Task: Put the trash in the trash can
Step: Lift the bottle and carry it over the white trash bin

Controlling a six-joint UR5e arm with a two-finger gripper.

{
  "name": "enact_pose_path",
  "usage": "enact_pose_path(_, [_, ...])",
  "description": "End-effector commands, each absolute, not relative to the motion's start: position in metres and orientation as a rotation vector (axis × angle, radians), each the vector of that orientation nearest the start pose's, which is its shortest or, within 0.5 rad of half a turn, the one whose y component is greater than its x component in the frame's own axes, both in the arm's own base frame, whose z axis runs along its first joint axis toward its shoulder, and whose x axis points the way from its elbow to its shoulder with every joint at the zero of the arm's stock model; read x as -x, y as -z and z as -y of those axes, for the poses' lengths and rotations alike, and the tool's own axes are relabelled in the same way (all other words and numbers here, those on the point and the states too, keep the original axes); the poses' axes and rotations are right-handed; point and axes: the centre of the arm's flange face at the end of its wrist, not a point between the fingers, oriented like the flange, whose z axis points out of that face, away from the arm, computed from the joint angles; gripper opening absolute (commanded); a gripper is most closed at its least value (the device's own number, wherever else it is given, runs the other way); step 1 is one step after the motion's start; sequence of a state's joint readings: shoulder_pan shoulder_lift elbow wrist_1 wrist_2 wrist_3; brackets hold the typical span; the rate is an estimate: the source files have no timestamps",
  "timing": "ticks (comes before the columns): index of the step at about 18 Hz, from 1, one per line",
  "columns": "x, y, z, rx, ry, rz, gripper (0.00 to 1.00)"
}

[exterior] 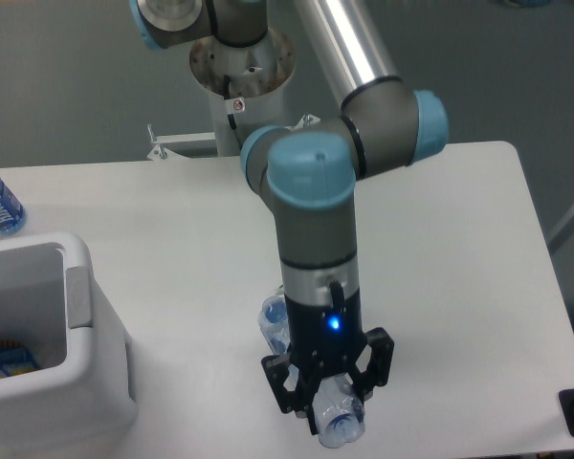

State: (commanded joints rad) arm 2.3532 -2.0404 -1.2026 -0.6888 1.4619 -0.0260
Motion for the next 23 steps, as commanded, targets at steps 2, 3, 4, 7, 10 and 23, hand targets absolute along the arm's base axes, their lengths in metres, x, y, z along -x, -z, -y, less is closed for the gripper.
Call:
enact_pose_path(2, [0.391,-0.522,-0.612,2.178,-0.243,0.857,0.58])
enact_pose_path(3, [0.380,-0.533,-0.612,2.169,-0.243,0.837,0.58])
enact_pose_path(4, [0.371,-0.544,-0.611,2.159,-0.245,0.822,0.58])
enact_pose_path(7, [0.337,-0.569,-0.613,2.143,-0.240,0.759,0.58])
enact_pose_path(10, [0.301,-0.585,-0.620,2.136,-0.222,0.704,0.58])
enact_pose_path(23, [0.200,-0.620,-0.638,2.123,-0.157,0.541,0.58])
